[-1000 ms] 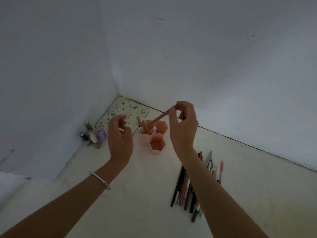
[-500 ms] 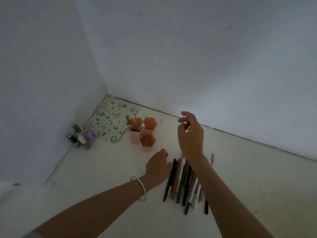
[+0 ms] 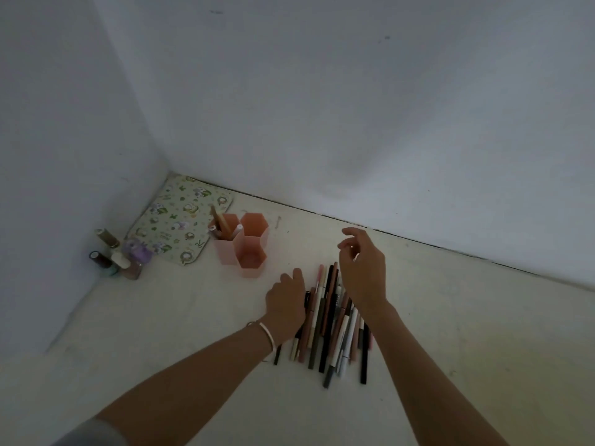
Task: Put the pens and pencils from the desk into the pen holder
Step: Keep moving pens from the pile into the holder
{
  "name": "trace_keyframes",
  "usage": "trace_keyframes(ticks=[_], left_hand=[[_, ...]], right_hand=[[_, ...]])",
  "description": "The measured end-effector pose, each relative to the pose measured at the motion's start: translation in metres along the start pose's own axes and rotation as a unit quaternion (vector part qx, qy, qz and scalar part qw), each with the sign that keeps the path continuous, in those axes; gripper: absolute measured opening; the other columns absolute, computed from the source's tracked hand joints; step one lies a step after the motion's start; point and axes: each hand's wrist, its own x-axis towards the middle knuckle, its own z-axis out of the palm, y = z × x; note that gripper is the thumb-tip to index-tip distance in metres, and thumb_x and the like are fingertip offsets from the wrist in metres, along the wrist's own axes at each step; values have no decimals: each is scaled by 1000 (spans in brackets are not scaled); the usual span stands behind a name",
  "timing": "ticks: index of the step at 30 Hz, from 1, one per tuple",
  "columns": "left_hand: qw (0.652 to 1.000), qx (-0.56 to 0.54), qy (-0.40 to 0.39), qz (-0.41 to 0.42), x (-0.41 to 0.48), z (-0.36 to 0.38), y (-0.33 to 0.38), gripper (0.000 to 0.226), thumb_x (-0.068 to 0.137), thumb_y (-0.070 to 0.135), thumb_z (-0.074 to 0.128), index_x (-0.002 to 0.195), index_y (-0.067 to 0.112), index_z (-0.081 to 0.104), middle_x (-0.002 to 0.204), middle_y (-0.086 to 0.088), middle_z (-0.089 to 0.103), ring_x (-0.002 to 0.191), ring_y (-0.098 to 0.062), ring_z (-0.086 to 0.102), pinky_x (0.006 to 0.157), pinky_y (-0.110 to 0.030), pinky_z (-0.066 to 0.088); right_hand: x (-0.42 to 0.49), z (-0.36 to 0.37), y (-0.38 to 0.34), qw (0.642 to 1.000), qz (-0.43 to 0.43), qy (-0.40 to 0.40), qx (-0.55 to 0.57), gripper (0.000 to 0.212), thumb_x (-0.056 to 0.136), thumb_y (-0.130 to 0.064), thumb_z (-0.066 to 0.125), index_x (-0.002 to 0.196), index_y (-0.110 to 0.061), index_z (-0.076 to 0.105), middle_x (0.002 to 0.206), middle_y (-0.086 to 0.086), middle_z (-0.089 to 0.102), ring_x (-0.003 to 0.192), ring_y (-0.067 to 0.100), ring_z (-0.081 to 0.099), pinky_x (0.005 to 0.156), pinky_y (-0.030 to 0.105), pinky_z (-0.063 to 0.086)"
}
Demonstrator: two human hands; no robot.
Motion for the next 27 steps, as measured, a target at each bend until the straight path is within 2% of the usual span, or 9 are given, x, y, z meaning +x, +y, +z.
trace_keyframes(ticks=[3,8,12,16,19,21,23,25,27], left_hand=[[995,-100,-2,13,-2,-26,-17,48,88,12,60,131,13,39,118,-11,50,95,-26,60,73,-32,49],[956,-278,88,29,-12,-78,-43,42,76,5,68,112,16,51,93,0,50,72,-13,54,57,-23,47],[952,-281,116,25,-18,-99,-60,35,77,13,67,107,22,50,103,-3,49,76,-14,57,67,-30,54],[947,-296,123,29,-20,-103,-68,30,78,16,68,102,22,52,97,-2,56,78,-16,61,72,-36,57],[937,-309,157,37,-21,-104,-71,28,77,17,69,98,25,54,94,6,57,77,-8,60,69,-30,55],[906,-364,211,51,-22,-113,-74,34,77,11,71,94,33,53,90,16,58,74,-1,61,60,-16,50],[844,-441,300,57,-22,-131,-83,42,77,4,72,93,37,51,89,20,59,71,3,63,56,-10,50],[776,-477,411,46,-14,-151,-100,45,76,0,69,102,33,52,98,13,58,76,-1,64,58,-12,52],[735,-464,493,34,-6,-162,-117,43,78,-1,66,111,24,53,107,-3,56,80,-2,64,60,-11,52]], right_hand=[[0,6,3,994,22,-80,-69,22,92,-11,50,106,-21,64,85,-5,68,54,9,56,54,23,46],[-16,27,12,936,50,-247,-245,23,90,-9,50,109,-6,61,103,8,67,91,24,65,74,28,51],[-32,49,9,907,12,-260,-332,40,93,-8,48,133,-5,46,134,11,56,108,30,62,81,34,55],[-40,63,-3,887,5,-282,-367,21,93,-3,45,113,-9,50,144,20,46,107,27,63,68,31,48],[-40,66,-9,900,17,-279,-334,17,93,0,44,107,-5,52,131,20,56,106,28,64,66,30,49],[-32,59,-15,925,34,-247,-288,15,90,-3,48,102,-2,57,113,16,66,98,26,65,67,28,49],[-15,46,-27,956,72,-188,-212,15,86,-6,53,95,-1,64,96,12,70,84,24,67,72,31,55],[4,30,-45,981,94,-114,-124,14,84,-9,57,91,-7,69,88,6,71,80,21,67,74,32,55],[19,18,-67,994,77,-58,-46,15,85,-11,59,92,-12,71,85,0,70,72,14,63,66,25,49]])
